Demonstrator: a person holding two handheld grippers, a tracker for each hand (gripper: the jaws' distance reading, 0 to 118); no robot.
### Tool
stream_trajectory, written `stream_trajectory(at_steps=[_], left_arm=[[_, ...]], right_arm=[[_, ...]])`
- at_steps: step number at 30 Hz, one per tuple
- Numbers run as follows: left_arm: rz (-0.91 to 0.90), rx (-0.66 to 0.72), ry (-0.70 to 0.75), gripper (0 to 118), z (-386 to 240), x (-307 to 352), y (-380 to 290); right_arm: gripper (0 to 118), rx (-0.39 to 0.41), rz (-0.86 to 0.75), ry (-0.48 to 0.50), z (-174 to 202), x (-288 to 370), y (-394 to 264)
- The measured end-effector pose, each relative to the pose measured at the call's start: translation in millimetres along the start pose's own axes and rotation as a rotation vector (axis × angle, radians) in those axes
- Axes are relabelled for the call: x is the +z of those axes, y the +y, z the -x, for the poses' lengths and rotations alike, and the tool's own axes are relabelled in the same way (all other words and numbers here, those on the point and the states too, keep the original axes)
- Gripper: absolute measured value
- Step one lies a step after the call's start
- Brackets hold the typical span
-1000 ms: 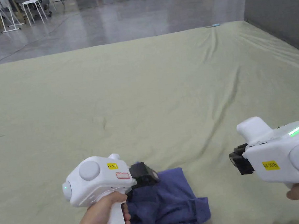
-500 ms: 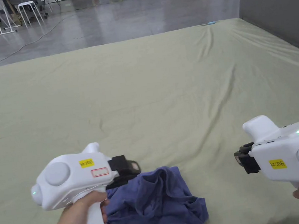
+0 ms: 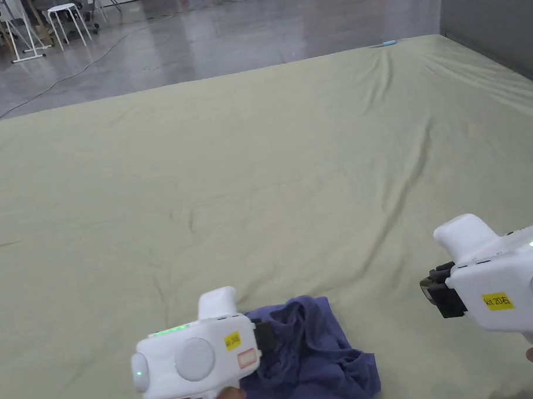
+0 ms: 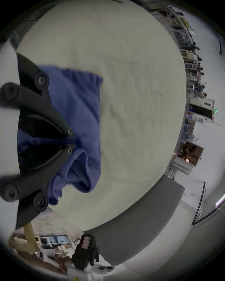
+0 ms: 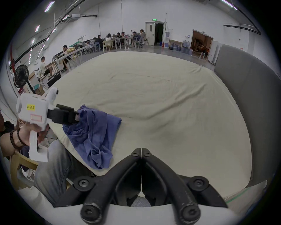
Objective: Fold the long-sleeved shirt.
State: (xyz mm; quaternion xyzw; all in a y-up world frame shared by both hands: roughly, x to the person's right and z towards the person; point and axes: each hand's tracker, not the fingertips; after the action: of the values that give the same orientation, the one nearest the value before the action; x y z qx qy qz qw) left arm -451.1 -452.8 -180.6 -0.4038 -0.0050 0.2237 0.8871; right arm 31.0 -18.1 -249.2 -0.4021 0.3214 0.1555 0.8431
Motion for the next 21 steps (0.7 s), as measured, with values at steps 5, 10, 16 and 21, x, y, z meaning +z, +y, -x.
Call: stream_trajectory(at_steps=[5, 10, 16, 21], left_arm=[[0.087, -0.094, -0.031, 0, -45.0, -33.1, -14.3], [0.059, -0.114, -0.006, 0, -70.7, -60.1, -17.1], [0.097, -0.089, -0.09, 0, -108.3, -70.8, -28.2], [-0.032, -0.049, -0.138, 0, -93.1, -47.7, 22.9]], right_arm=[[0, -0.003, 0.007, -0.006, -4.9, 0.7, -4.3], [0, -0.017, 0.011, -0.012, -9.2, 3.6, -10.1], [0, -0.031, 0.01, -0.017, -6.6, 3.2, -7.0], [0, -0.038, -0.01, 0.059, 10.2, -3.5, 15.3]])
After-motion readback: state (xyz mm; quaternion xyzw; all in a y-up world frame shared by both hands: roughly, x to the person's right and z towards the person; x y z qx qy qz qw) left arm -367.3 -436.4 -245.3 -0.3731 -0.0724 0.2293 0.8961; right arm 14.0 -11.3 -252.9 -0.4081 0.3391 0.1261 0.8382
